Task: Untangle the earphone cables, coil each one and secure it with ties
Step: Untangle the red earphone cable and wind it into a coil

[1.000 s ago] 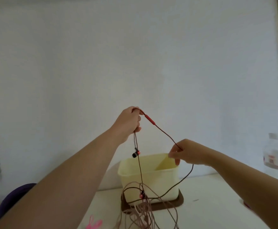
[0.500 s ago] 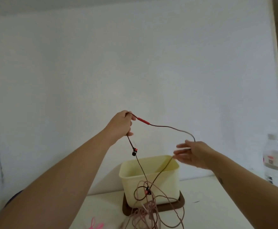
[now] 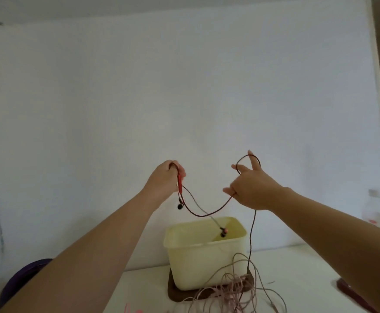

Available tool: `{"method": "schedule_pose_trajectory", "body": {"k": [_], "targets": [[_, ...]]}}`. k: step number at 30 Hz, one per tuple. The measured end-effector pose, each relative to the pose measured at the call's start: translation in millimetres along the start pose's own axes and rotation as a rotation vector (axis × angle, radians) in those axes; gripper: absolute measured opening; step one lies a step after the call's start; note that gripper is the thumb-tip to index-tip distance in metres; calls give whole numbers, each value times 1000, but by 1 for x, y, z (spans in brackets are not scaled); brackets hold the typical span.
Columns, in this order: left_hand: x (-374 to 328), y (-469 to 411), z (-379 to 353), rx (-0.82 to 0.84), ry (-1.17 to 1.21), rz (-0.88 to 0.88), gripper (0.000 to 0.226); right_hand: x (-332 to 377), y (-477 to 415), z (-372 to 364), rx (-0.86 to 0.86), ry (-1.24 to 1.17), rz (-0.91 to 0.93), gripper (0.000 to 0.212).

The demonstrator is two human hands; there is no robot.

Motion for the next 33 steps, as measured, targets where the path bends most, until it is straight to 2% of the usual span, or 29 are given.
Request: {"method": "schedule_pose_trajectory", "body": {"k": [2,4,7,12,16,19,21,22,24,28,31,33], "targets": [[1,1,4,23,-110,-79,35,-3,5,-10,31,128,4,56],[2,4,6,84,-131,-88,35,-5,9,-16,28,159,-6,57],[2,6,6,146,-153,-101,33,-4,10,-16,-37,150,-15,54],[4,5,9,118,-215,-165,33,-14,-2,7,-109,163,-31,59],[5,8,13,134,-261,-122,34,-5,-11,23,-62,67,-53,53],[2,13,13,210,-330,-97,29,10,-11,23,158,-272,-78,39],[2,18,16,278,-341,-57,24,12,-5,18,436,-545,-91,31],[3,22,20,315,-336,-25,23,12,1,15,569,-581,-83,29],[7,30,28,380,-312,45,18,11,14,7,760,-523,-82,23],[11,43,38,415,-280,96,15,17,32,-2,918,-375,-15,19],[8,48,39,383,-263,89,14,31,41,8,1023,-359,38,41],[6,50,39,376,-257,79,14,41,42,22,1006,-480,82,52]]}}
Point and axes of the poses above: each hand's wrist, its own y-axis away from the middle knuckle, its own z-axis out of the back of the hand, x = y × z, the point moved 1 cm from there along -y, towards the middle knuckle, and after that the axes turned 14 degrees about -z, right-handed, at the moved point
